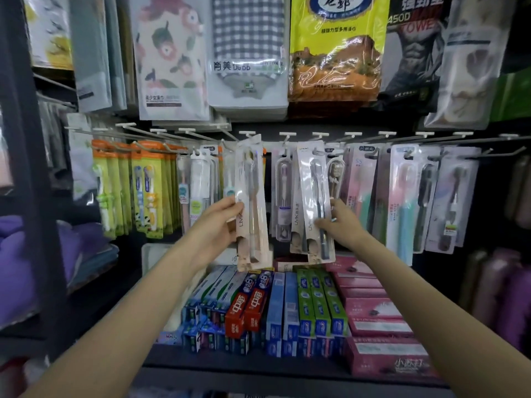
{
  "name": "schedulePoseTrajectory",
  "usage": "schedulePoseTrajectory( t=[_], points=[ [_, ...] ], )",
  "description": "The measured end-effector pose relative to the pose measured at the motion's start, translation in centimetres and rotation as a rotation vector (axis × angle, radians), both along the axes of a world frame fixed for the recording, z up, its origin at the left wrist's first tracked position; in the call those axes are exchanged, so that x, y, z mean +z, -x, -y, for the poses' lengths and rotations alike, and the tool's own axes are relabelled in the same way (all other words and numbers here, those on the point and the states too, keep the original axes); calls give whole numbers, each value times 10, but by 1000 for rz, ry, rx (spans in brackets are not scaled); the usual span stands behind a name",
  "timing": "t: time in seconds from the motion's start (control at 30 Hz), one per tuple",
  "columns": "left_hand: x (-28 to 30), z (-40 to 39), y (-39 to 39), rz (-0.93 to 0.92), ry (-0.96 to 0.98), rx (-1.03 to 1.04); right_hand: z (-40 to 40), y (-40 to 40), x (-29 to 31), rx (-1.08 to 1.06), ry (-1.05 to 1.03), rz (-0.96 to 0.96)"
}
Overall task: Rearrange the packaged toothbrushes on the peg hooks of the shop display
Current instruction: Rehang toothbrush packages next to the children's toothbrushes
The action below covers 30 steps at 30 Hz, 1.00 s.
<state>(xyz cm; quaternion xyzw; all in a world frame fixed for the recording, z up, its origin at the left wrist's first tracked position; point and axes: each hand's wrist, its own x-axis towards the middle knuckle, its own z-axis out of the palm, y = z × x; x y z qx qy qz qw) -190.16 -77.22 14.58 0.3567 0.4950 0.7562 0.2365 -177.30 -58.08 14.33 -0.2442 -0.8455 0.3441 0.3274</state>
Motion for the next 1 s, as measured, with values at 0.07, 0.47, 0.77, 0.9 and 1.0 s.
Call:
schedulePoseTrajectory(
  t=[0.07, 0.47, 0.77, 0.9, 1.0],
  points=[
    [-1, 11, 0, -68, 58, 21, 1, 1, 1, -15, -10, 10],
    [-31, 26, -22, -219, 247, 209, 16, 5, -18, -5, 89, -69],
    [-19, -25, -56, -452, 303, 238, 20, -19, 5, -5, -74, -385],
    [-15, -60, -64, -416, 344, 218, 18, -27, 8, 120, 72, -395],
    [-14, -75, -73, -414, 340, 152, 9, -29, 10, 167, 142, -371]
  ],
)
